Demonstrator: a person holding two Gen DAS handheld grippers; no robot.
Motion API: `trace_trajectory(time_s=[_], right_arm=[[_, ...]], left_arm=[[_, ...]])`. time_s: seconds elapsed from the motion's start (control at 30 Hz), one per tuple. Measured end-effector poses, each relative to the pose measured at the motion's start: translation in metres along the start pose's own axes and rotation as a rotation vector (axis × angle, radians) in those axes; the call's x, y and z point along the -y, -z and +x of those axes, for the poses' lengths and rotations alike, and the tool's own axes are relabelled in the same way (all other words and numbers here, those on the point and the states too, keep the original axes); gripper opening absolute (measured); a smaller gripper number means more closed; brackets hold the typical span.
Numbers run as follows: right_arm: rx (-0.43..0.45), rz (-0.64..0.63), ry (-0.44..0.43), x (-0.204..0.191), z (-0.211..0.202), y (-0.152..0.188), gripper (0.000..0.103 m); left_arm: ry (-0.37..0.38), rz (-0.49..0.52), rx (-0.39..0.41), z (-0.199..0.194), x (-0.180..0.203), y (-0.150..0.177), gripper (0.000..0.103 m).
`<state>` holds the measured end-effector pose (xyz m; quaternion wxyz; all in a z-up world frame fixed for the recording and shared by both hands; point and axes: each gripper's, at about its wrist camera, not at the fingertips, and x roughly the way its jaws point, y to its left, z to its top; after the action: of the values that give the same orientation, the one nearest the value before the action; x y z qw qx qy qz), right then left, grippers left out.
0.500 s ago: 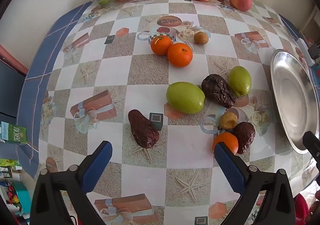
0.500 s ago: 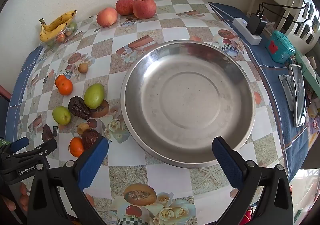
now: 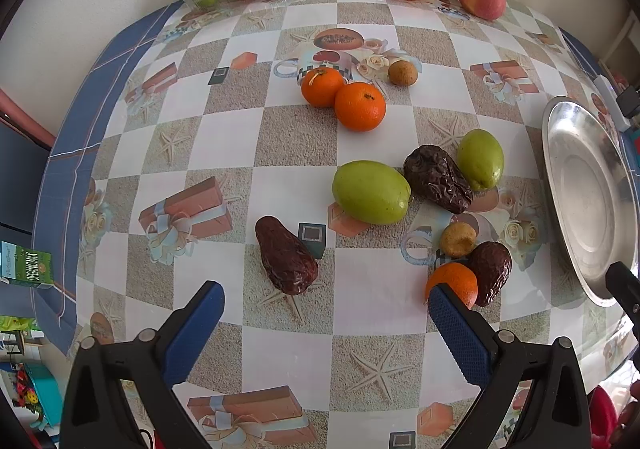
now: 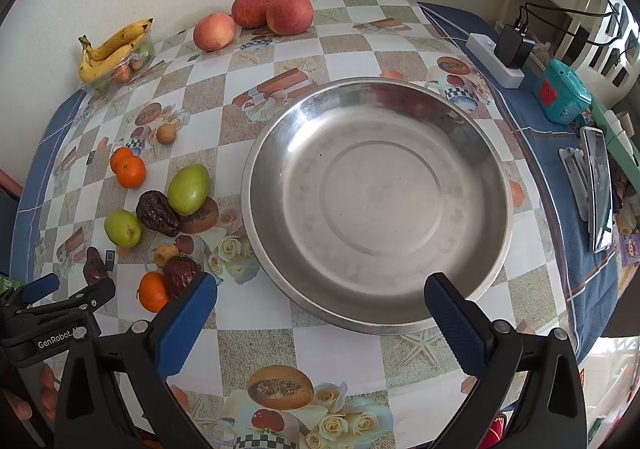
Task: Organize fruits
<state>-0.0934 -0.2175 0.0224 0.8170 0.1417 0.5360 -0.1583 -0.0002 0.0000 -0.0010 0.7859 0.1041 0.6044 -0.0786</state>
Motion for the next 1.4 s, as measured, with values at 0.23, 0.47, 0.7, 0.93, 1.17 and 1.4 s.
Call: trace_trajectory(time_s=[0.23,0.47,0.7,0.93,1.17,1.4], right_arm=[[-0.001,0.000,0.000,0.000,0.001,0.000,0.103],[-0.003,0.000,0.000,0.000,0.001,0.000,0.103],[-0.004,0.001,0.000,0.000,0.001,-0.001,0.103],[-0.004,0.001,-0.001,0.000,0.000,0.001,0.103],[-0.006,0.001,-0.001,0.001,0.000,-0.001,0.103],[-0.008,-0.010,-0.003,0.000,0.000,-0.002,0.103]], left_arm=[[0.000,-0.005,0.006,0.002,0.001,0.001,0.103],[0.019,-0.022,0.024,0.000,-0.004,0.002,0.103],[-0.041,-0.014,-0.009,-0.002,-0.001,0.001,0.103],[-0.015,-0.034,0.117,-0.007,-0.004,0.001,0.103],[0.007,-0.049,0.035,-0.006,-0.005,-0.001,0.103],[0.061,-0.045,0.119,-0.019,-0.003,-0.004,0.103]])
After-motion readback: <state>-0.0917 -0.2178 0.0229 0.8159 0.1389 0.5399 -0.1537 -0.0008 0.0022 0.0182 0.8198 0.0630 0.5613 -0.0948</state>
